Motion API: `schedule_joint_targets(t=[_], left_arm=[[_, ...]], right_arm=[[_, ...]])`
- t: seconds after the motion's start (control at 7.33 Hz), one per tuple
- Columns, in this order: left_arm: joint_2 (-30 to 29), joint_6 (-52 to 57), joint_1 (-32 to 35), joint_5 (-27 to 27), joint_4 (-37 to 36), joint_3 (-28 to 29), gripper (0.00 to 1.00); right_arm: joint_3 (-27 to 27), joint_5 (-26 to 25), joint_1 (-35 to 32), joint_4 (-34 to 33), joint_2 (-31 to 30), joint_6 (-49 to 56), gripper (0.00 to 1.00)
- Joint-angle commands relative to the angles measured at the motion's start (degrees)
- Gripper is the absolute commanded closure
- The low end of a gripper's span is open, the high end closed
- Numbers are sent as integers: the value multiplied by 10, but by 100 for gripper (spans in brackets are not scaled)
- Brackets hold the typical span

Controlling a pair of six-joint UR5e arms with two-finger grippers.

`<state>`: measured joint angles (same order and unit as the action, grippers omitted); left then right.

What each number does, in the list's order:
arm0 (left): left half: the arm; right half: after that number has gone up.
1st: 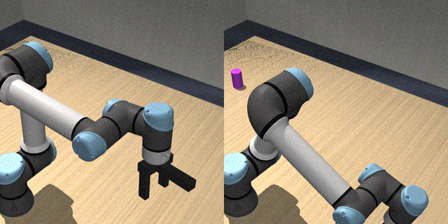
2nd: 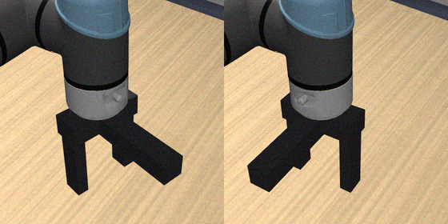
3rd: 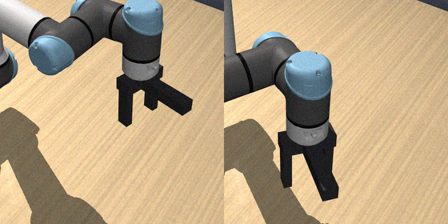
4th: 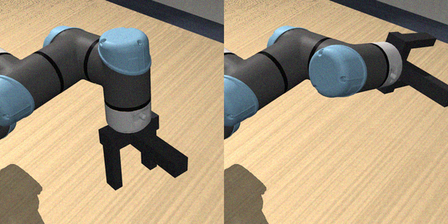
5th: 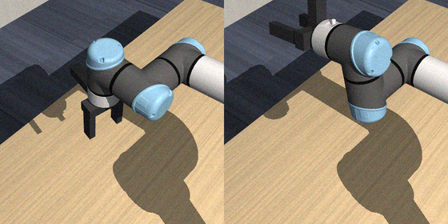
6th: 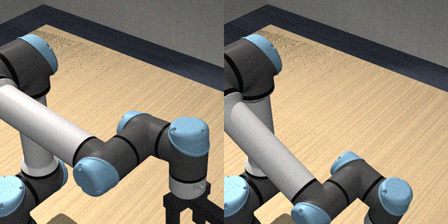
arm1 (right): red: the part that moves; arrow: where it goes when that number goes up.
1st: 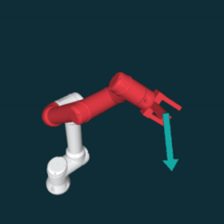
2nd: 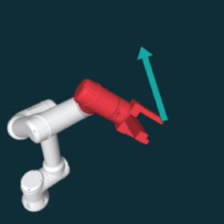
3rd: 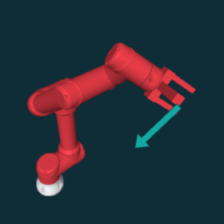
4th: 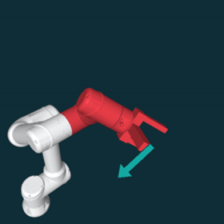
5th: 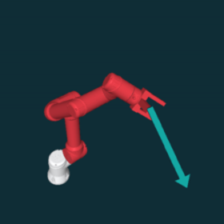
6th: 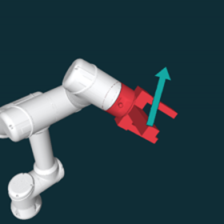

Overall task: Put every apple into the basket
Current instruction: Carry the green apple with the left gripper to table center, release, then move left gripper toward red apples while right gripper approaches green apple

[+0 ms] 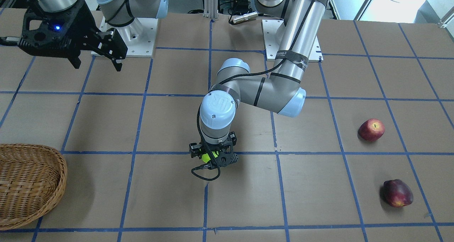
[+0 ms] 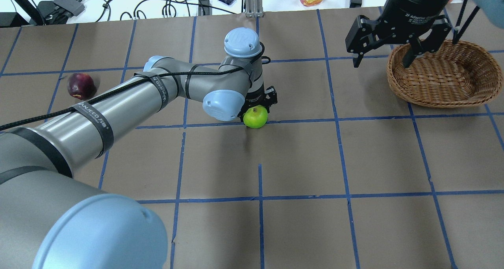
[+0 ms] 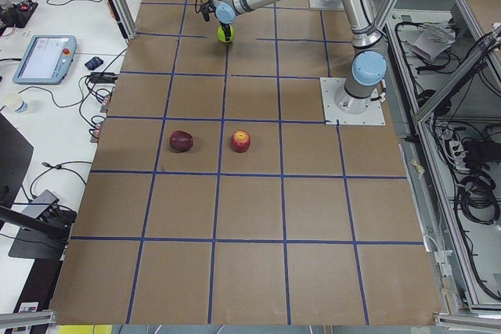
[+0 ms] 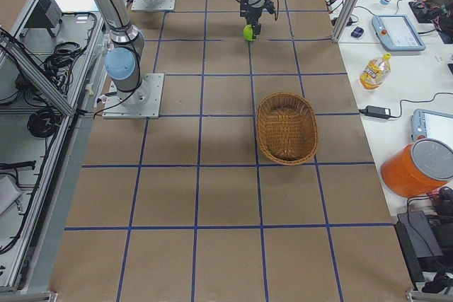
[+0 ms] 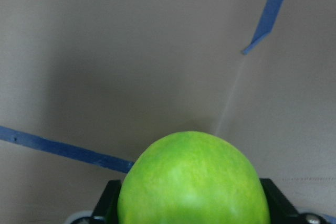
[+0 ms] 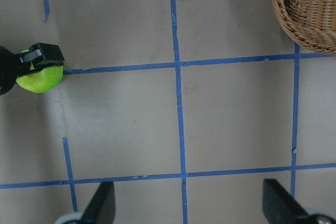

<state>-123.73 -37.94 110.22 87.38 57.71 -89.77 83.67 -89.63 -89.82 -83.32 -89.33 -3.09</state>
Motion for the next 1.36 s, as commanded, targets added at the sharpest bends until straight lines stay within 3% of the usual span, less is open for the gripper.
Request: schedule_joint_targets(t=[0.0, 0.27, 0.41, 0.55, 0.82, 0.95, 1.23], left_arm=[[36, 72, -26, 9, 43, 10, 0], [82, 154, -79, 11, 98, 5, 0], [110, 247, -129, 69, 166, 3, 0], [130, 335, -184, 120, 182, -9, 0], [163, 502, -276, 126, 160, -58, 3], [175, 574, -320, 125, 157, -77, 3], [186, 761, -425, 122, 94, -125, 6]], right_arm=[[0, 1, 0, 1, 1, 1, 0], [0, 2, -1, -3, 27, 0, 0], [-3, 2, -3, -7, 44, -12, 0], [-3, 4, -12, -29, 62, -57, 0], [-4, 4, -80, -60, 120, -128, 0], [-5, 4, -106, -144, 157, -154, 0], [-17, 18, -146, -198, 219, -180, 0]])
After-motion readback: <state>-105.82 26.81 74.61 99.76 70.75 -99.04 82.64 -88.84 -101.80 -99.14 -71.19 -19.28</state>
